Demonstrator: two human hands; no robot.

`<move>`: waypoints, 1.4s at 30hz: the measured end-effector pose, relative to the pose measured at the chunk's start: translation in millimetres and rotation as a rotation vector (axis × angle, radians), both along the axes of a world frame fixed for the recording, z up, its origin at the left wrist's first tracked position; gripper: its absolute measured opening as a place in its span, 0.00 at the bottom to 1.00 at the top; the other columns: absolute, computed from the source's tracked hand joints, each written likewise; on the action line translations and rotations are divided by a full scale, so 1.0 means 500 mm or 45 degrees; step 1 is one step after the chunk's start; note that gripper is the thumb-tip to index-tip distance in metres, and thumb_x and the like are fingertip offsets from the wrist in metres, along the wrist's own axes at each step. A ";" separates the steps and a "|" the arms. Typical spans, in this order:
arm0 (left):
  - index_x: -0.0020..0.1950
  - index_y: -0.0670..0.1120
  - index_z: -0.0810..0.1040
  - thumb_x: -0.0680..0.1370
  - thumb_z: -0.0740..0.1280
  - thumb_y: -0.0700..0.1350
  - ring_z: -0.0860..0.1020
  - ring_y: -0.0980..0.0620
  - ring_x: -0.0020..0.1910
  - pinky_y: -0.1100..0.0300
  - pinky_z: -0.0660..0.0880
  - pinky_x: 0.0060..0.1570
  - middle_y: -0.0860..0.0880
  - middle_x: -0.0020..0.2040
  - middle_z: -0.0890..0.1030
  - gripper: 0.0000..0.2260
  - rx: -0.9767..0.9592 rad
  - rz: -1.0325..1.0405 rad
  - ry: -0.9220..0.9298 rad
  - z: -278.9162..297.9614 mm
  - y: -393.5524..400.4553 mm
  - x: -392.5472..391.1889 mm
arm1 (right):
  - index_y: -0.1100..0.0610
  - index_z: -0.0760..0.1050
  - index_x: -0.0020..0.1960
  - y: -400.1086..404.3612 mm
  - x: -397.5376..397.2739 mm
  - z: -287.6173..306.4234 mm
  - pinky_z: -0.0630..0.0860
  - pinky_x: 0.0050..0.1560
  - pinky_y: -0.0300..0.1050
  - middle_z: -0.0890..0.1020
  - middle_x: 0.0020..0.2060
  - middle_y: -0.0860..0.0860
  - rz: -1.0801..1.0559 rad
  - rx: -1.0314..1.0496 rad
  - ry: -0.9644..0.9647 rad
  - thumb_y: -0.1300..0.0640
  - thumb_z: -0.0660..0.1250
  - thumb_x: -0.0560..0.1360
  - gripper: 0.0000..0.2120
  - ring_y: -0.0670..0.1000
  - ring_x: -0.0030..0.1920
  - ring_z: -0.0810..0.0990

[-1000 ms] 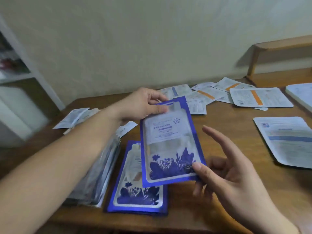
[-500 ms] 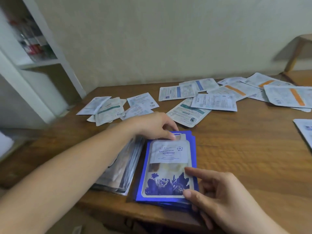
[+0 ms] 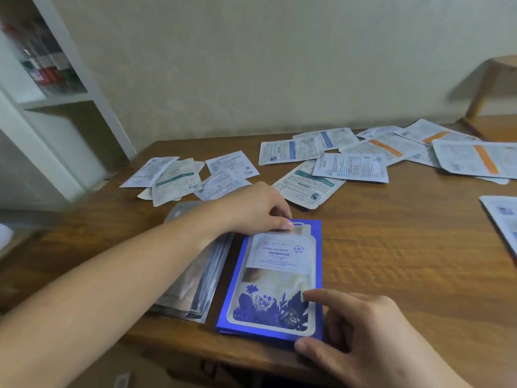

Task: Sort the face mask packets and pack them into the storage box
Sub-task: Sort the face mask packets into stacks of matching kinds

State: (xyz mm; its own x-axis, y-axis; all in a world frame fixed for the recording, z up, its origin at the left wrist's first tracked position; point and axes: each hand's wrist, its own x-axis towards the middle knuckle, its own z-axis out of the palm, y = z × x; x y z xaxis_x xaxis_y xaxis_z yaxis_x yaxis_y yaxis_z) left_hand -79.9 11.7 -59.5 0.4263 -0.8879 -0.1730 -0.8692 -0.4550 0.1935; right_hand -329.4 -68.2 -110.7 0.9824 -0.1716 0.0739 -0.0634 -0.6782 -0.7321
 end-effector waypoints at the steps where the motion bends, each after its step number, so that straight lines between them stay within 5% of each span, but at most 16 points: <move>1: 0.58 0.56 0.83 0.78 0.67 0.58 0.77 0.59 0.49 0.60 0.76 0.49 0.57 0.51 0.80 0.12 0.002 0.002 -0.012 -0.001 0.000 0.000 | 0.39 0.78 0.59 -0.001 0.002 -0.004 0.75 0.38 0.35 0.76 0.38 0.28 -0.002 -0.020 -0.008 0.27 0.64 0.57 0.33 0.38 0.36 0.77; 7: 0.58 0.57 0.83 0.79 0.66 0.58 0.77 0.59 0.50 0.62 0.73 0.45 0.60 0.49 0.79 0.12 0.056 0.004 -0.049 -0.006 0.000 -0.001 | 0.36 0.73 0.64 -0.001 0.007 -0.018 0.75 0.42 0.36 0.72 0.37 0.22 -0.009 -0.112 -0.033 0.26 0.61 0.57 0.37 0.32 0.33 0.70; 11: 0.64 0.56 0.79 0.79 0.64 0.61 0.77 0.55 0.56 0.56 0.73 0.54 0.56 0.56 0.80 0.17 0.058 -0.040 -0.209 0.009 0.008 -0.010 | 0.42 0.76 0.61 -0.006 0.005 -0.009 0.71 0.31 0.27 0.70 0.32 0.25 -0.035 -0.187 -0.104 0.26 0.65 0.60 0.35 0.28 0.29 0.68; 14: 0.68 0.54 0.76 0.79 0.63 0.60 0.73 0.56 0.63 0.58 0.69 0.63 0.55 0.63 0.78 0.19 -0.203 0.002 -0.256 0.052 0.051 -0.008 | 0.42 0.79 0.55 -0.009 0.000 0.013 0.69 0.26 0.28 0.67 0.30 0.25 -0.138 -0.240 -0.230 0.22 0.59 0.65 0.30 0.27 0.27 0.65; 18: 0.67 0.51 0.77 0.81 0.63 0.54 0.72 0.63 0.59 0.74 0.65 0.57 0.56 0.63 0.77 0.16 -0.566 0.199 -0.219 0.089 0.177 0.030 | 0.41 0.81 0.49 0.007 0.039 0.061 0.74 0.29 0.36 0.74 0.33 0.31 -0.109 -0.552 -0.415 0.31 0.60 0.69 0.20 0.36 0.34 0.69; 22: 0.70 0.53 0.74 0.84 0.59 0.46 0.70 0.59 0.68 0.62 0.67 0.66 0.59 0.68 0.74 0.16 -0.430 0.515 -0.108 0.042 0.317 0.080 | 0.45 0.81 0.47 0.048 0.129 0.089 0.78 0.44 0.43 0.81 0.44 0.38 0.169 -0.769 -0.455 0.37 0.61 0.72 0.16 0.47 0.48 0.79; 25: 0.69 0.53 0.75 0.82 0.56 0.34 0.67 0.59 0.71 0.67 0.58 0.69 0.57 0.71 0.72 0.21 -0.234 0.611 -0.109 -0.007 0.396 0.109 | 0.48 0.81 0.44 0.076 0.212 0.094 0.75 0.52 0.51 0.82 0.45 0.41 0.336 -0.911 -0.292 0.37 0.52 0.75 0.23 0.51 0.55 0.77; 28: 0.70 0.54 0.74 0.82 0.56 0.35 0.63 0.60 0.73 0.66 0.54 0.71 0.56 0.74 0.70 0.22 -0.112 0.565 -0.092 -0.036 0.427 0.114 | 0.50 0.80 0.46 0.089 0.268 0.084 0.68 0.59 0.54 0.82 0.47 0.44 0.439 -1.081 -0.097 0.37 0.42 0.75 0.30 0.52 0.59 0.74; 35: 0.69 0.58 0.76 0.83 0.56 0.38 0.52 0.62 0.77 0.61 0.47 0.75 0.60 0.76 0.63 0.21 -0.108 0.409 -0.085 -0.052 0.421 0.110 | 0.51 0.74 0.41 0.100 0.289 0.065 0.65 0.57 0.52 0.80 0.45 0.47 0.531 -1.097 -0.042 0.47 0.49 0.76 0.17 0.53 0.54 0.74; 39: 0.67 0.56 0.78 0.82 0.56 0.36 0.52 0.65 0.74 0.66 0.46 0.72 0.60 0.76 0.64 0.21 -0.171 0.406 -0.048 -0.055 0.419 0.111 | 0.51 0.76 0.41 0.102 0.291 0.058 0.67 0.60 0.55 0.82 0.45 0.47 0.581 -1.058 -0.037 0.51 0.43 0.67 0.22 0.52 0.56 0.76; 42: 0.65 0.56 0.79 0.82 0.57 0.36 0.52 0.69 0.71 0.68 0.47 0.71 0.61 0.75 0.63 0.21 -0.187 0.419 -0.004 -0.056 0.417 0.112 | 0.51 0.74 0.35 0.105 0.298 0.043 0.73 0.52 0.52 0.82 0.39 0.46 0.582 -1.053 -0.054 0.51 0.47 0.66 0.17 0.51 0.50 0.79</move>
